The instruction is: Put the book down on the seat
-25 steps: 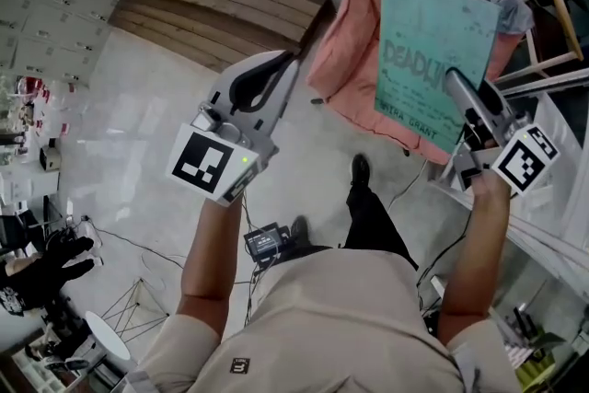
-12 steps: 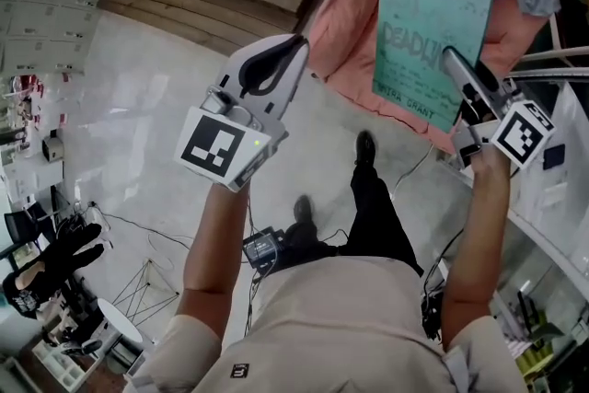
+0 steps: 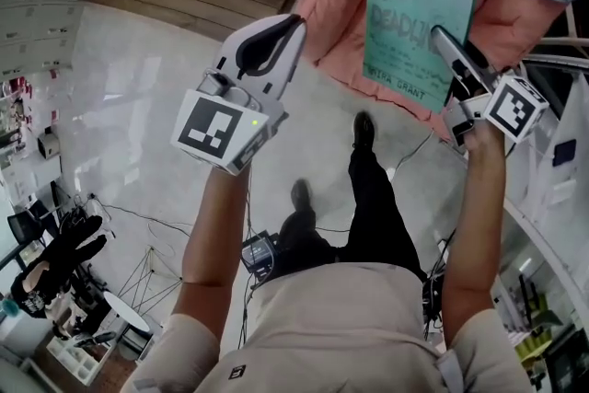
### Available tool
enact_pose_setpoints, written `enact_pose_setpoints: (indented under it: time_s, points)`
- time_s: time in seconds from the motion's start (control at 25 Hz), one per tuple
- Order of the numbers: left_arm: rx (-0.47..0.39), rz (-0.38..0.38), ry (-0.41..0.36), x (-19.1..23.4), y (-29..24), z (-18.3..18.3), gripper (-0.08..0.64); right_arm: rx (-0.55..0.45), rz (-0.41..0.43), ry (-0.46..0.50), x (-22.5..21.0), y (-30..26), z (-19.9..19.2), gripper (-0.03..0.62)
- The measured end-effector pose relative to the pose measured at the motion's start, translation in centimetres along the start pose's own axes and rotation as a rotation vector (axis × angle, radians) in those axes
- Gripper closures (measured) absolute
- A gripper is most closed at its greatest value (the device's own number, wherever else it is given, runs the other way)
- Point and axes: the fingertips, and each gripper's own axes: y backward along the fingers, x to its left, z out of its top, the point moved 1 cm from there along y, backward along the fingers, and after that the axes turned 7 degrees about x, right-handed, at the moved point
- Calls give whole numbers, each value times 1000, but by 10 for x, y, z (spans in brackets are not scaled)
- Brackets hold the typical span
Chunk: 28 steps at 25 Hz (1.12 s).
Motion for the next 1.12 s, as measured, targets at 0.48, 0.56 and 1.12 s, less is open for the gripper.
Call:
enact_pose_setpoints:
  time_s: [0.48,0.56,1.12]
  points:
    - [32,-28,19,0,-71,-59,538,62,-53,-79,-84,-35,-53,443]
    - [41,-24,23,-2,-83,-67,538,74,-68,-104,-99,-37,-62,443]
    - [98,-15,54,4,-152,-150,538,136,-70,-231,-191,-84,-137,442]
